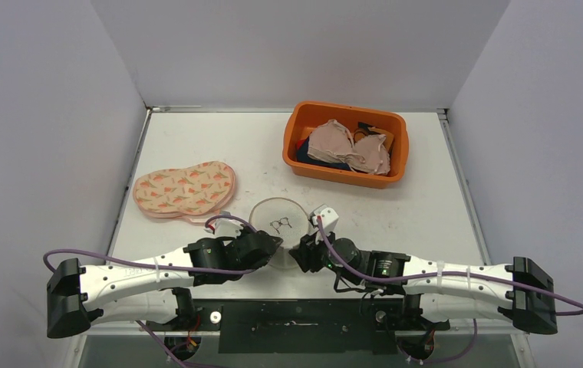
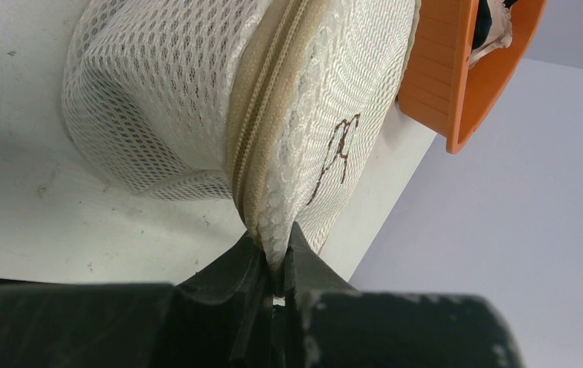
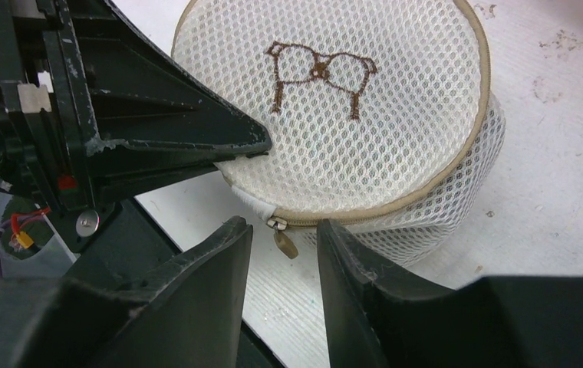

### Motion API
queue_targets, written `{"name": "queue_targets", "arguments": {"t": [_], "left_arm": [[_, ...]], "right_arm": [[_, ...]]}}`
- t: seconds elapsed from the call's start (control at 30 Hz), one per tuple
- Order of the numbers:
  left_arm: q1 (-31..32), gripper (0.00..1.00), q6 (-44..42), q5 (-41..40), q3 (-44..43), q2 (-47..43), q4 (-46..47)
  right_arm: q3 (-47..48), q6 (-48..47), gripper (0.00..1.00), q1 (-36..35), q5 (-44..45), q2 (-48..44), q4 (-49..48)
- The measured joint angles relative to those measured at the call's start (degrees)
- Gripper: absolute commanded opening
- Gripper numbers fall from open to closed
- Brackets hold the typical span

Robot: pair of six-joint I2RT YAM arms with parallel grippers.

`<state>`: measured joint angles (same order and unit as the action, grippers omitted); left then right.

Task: Unzip the laundry bag and remove the bra
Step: Unzip the laundry bag at the center of the board.

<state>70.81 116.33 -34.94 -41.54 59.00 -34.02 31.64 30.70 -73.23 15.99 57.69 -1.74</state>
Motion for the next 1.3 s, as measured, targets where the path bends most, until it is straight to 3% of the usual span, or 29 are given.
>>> {"name": "queue_targets", "arguments": {"t": [0.7, 1.17, 1.3], "left_arm": [[0.0, 0.00, -0.6, 0.8, 0.0, 0.0, 0.8], [0.0, 0.00, -1.3, 1.0, 0.0, 0.0, 1.4], [0.0, 0.00, -1.5, 1.0, 0.5, 0.0, 2.2]], "right_arm": [[-4.0, 1.1, 0.29, 0.0, -3.0, -1.9, -3.4], [-4.0, 1.5, 0.06, 0.0, -3.0, -1.2, -3.4], [-4.0, 1.5, 0.05, 0.0, -2.3, -1.3, -2.8]]}}
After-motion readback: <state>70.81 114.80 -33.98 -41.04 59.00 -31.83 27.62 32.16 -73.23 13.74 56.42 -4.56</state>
